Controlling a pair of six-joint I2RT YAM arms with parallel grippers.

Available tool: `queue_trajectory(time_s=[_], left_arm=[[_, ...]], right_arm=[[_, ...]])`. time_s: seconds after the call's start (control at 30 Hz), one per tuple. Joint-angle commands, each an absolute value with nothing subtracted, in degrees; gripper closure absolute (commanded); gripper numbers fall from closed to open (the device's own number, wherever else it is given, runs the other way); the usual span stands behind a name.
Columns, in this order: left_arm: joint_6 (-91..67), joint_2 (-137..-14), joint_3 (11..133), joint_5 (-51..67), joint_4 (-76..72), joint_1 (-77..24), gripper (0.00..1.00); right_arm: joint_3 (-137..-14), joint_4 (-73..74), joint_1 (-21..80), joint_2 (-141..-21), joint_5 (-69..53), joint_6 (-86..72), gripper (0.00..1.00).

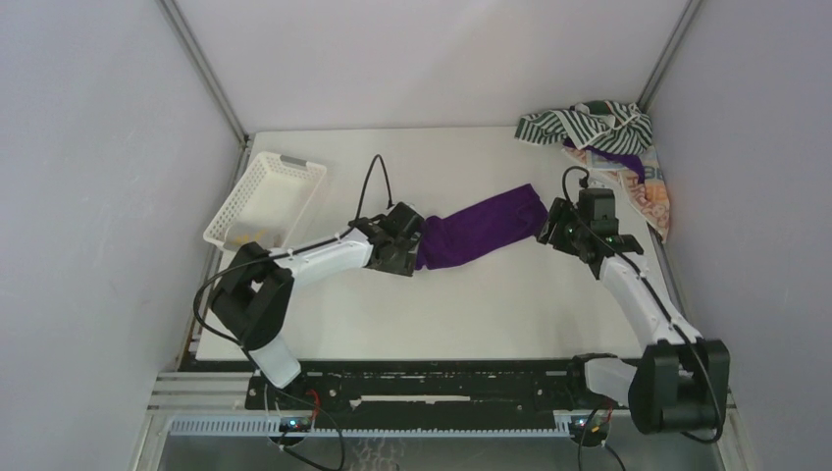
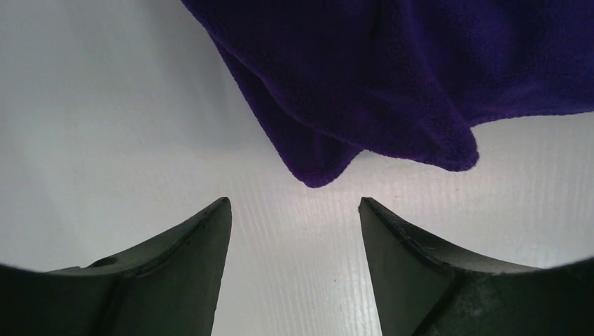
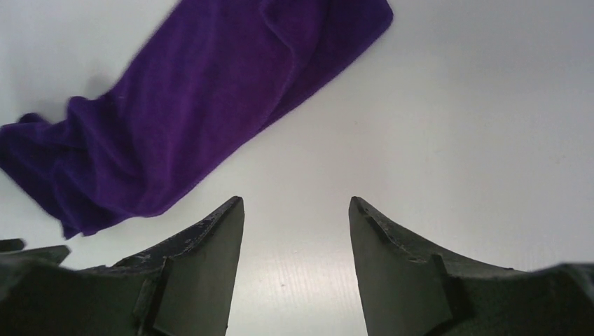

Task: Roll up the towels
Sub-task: Flatten out the towel at the center of the board.

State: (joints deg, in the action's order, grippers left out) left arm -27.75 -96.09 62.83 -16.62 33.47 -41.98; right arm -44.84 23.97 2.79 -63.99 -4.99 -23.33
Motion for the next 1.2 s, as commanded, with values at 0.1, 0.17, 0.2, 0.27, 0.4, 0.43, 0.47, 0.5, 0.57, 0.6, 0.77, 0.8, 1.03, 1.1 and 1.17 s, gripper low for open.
queue_trajectory(time_s=[0.1,0.17,0.2,0.27,0.4,0.43,0.47,0.5,0.57,0.6,0.77,0.8,1.03,1.1,1.17], left_arm=[[-25.41,-96.55,64.6,-20.14,32.24,-41.83,0.27],[-25.4,-96.67,64.52,-20.0,32.26,-41.79,0.27],[-25.44,-96.61,64.39,-19.89,32.19,-41.79,0.27],[-25.61,-96.36,64.05,-19.67,32.06,-41.8,0.27],[-26.0,-95.69,63.36,-18.93,31.78,-41.81,0.27],[-26.11,-95.57,63.15,-18.83,31.73,-41.76,0.27],[-26.16,-95.3,62.97,-18.72,31.67,-41.77,0.27],[-26.23,-95.13,62.81,-18.66,31.68,-41.75,0.27],[-26.28,-94.7,62.31,-18.63,31.41,-41.82,0.27],[-26.28,-94.54,62.17,-18.63,31.38,-41.79,0.27],[-26.41,-94.26,61.75,-18.54,31.29,-41.75,0.27],[-26.37,-94.27,61.58,-18.54,31.21,-41.76,0.27],[-26.63,-94.08,60.92,-18.09,30.99,-41.78,0.27],[-26.72,-93.91,60.74,-18.05,30.91,-41.78,0.27],[-26.72,-93.8,60.73,-18.02,30.87,-41.75,0.27]], right_arm=[[-53.65,19.99,3.45,-79.12,-2.48,-22.34,0.43],[-57.86,20.01,5.62,-84.23,0.25,-20.87,0.43],[-59.88,20.16,6.91,-86.4,1.81,-19.86,0.43],[-63.32,20.36,8.95,-90.29,4.47,-18.42,0.43],[-71.16,23.27,11.23,-98.46,9.1,-17.76,0.44],[-73.12,24.06,11.71,-100.06,10.84,-17.58,0.45],[-74.75,24.69,12.18,-101.69,12.23,-17.4,0.45],[-76.15,25.38,12.54,-103.11,13.44,-17.41,0.45],[-78.67,26.14,13.43,-105.55,15.6,-17.15,0.46],[-79.58,26.51,13.64,-106.64,16.06,-17.25,0.47],[-83.22,27.68,14.24,-111.88,17.23,-17.8,0.5],[-83.62,27.57,14.24,-112.64,17.45,-17.91,0.52],[-87.62,30.95,13.65,-116.61,17.78,-18.95,0.59],[-88.51,31.95,13.27,-117.45,16.86,-19.07,0.6],[-89.86,33.43,12.91,-118.59,16.05,-19.2,0.6]])
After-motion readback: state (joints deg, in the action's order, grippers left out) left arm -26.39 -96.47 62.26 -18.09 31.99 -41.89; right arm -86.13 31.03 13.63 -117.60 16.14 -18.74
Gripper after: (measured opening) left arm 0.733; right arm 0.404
